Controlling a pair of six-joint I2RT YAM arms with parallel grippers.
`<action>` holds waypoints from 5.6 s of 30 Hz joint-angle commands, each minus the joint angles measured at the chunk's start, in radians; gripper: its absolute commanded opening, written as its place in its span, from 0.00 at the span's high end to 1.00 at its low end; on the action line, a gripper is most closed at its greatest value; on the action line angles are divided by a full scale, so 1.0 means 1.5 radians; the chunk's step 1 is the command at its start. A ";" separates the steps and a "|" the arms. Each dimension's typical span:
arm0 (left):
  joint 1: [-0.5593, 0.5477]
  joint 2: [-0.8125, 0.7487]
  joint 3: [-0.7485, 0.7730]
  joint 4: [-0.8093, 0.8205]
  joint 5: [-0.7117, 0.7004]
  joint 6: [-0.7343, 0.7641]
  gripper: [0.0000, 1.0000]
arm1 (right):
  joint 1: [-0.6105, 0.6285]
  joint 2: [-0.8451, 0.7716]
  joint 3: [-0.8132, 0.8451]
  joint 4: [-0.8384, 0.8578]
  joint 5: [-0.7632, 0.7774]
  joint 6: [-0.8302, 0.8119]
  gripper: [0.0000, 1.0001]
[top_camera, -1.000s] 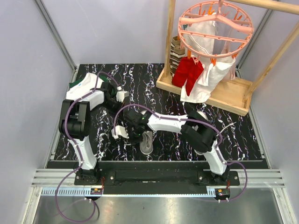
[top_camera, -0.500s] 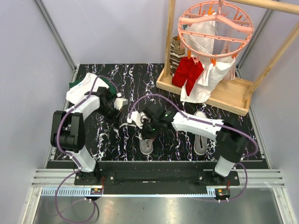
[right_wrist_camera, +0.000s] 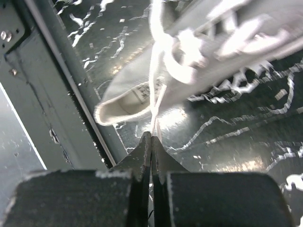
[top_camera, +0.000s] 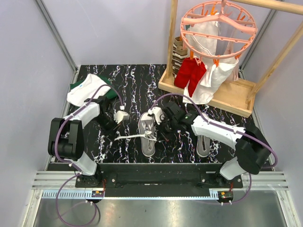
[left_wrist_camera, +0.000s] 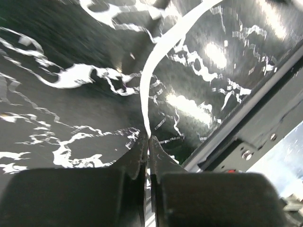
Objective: Tie the shoes
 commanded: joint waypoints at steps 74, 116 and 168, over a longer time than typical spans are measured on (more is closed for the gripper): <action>-0.141 0.072 0.119 0.277 0.365 -0.365 0.57 | -0.026 0.051 -0.046 0.233 0.030 0.090 1.00; -0.162 0.077 0.065 0.286 0.419 -0.385 0.65 | -0.026 0.053 -0.026 0.237 0.012 0.122 1.00; -0.073 0.068 0.074 0.248 0.440 -0.360 1.00 | -0.026 0.004 0.020 0.138 0.010 0.054 0.55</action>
